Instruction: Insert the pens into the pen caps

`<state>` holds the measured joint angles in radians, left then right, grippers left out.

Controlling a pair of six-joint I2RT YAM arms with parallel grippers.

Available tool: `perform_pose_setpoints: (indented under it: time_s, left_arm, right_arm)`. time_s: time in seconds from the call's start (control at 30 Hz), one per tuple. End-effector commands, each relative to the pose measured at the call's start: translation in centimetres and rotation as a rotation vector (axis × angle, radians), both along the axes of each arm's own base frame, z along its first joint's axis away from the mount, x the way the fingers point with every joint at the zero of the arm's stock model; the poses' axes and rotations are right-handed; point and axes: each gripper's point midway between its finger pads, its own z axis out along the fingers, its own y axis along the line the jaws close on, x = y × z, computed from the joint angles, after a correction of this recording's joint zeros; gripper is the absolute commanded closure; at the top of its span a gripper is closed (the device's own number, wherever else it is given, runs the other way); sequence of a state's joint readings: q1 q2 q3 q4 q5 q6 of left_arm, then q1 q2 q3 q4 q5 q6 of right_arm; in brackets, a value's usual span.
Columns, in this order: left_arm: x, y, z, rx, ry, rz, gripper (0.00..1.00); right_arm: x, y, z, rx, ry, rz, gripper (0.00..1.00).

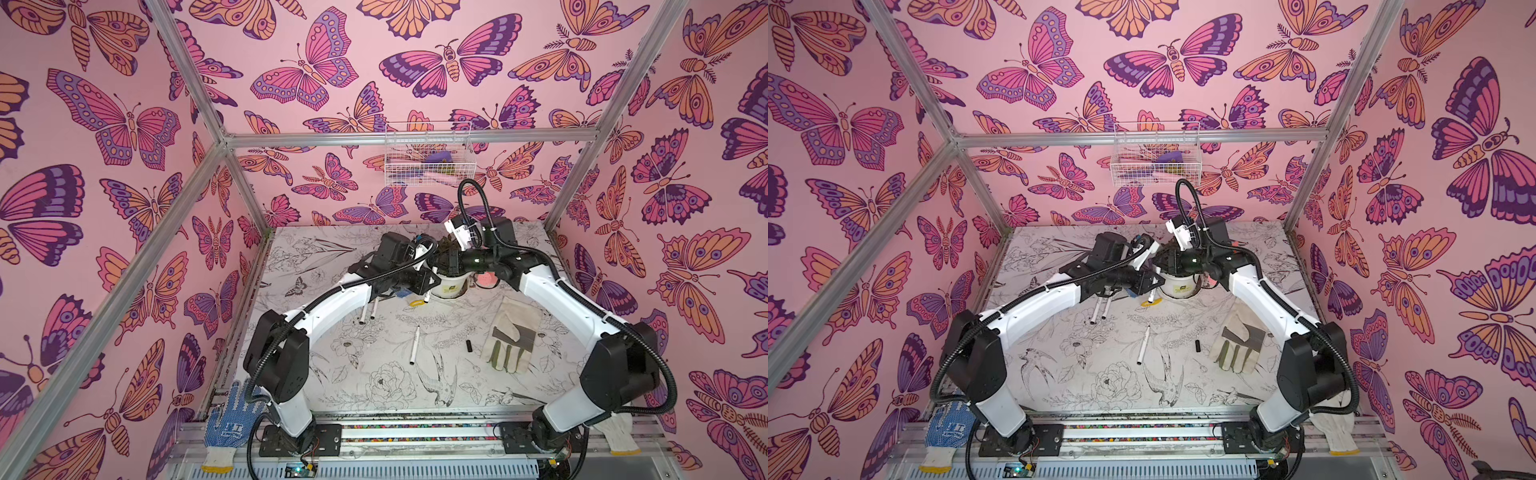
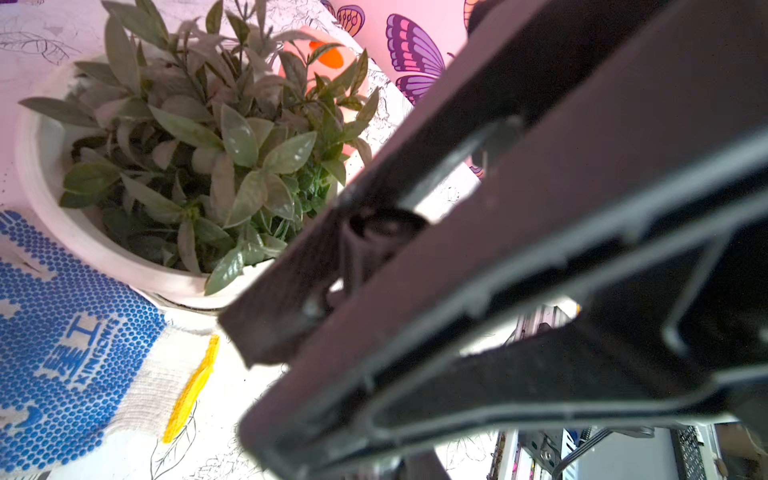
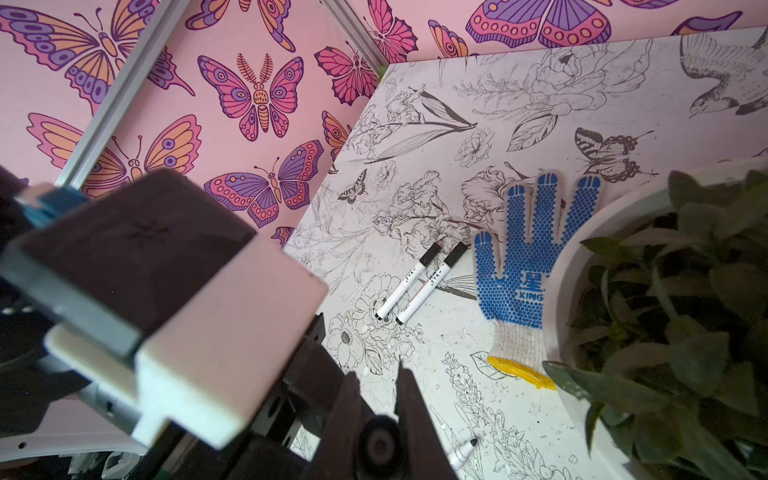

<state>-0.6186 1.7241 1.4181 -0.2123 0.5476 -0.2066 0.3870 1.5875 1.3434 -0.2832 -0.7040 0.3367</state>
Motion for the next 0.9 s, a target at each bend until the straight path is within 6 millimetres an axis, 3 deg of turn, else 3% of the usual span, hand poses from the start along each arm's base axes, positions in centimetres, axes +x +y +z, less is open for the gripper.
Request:
perform_pose_setpoints:
  time_s: [0.0, 0.07, 0.13, 0.33, 0.43, 0.5, 0.6, 0.73, 0.87]
  left_arm:
    - [-2.8, 10.0, 37.5, -0.91, -1.303, 0.216, 1.0]
    - [-2.5, 9.2, 34.5, -0.887, -1.206, 0.193, 1.0]
    - [-2.5, 8.0, 30.1, -0.84, -1.085, 0.167, 1.0]
    - [-5.0, 4.1, 16.9, -0.678, -0.774, 0.102, 1.0]
    - [-6.2, 3.1, 11.1, -0.602, -0.639, 0.103, 1.0]
    - [-6.7, 3.1, 7.8, -0.575, -0.555, 0.115, 1.0]
    - [-6.6, 3.8, 4.0, -0.522, -0.483, 0.161, 1.0]
    - [-5.8, 5.1, -0.6, -0.434, -0.417, 0.239, 1.0]
    - [-4.0, 7.7, -4.1, -0.356, -0.347, 0.385, 1.0]
  right_arm:
    - [-11.7, 0.1, -8.3, -0.104, 0.607, 0.179, 1.0]
    - [-10.2, 0.2, -6.1, -0.021, 0.561, 0.151, 1.0]
    - [-9.2, 0.4, -3.2, 0.071, 0.484, 0.147, 1.0]
    - [-8.2, 1.2, 0.5, 0.177, 0.395, 0.161, 0.99]
    - [-7.2, 1.4, 2.3, 0.227, 0.33, 0.137, 0.8]
    - [-6.5, 1.4, 4.2, 0.279, 0.273, 0.11, 0.64]
    - [-5.4, 0.9, 7.3, 0.365, 0.175, 0.066, 0.49]
    - [-4.8, -0.2, 9.6, 0.401, 0.081, -0.003, 0.44]
    - [-4.6, -1.4, 9.6, 0.377, 0.019, -0.083, 0.45]
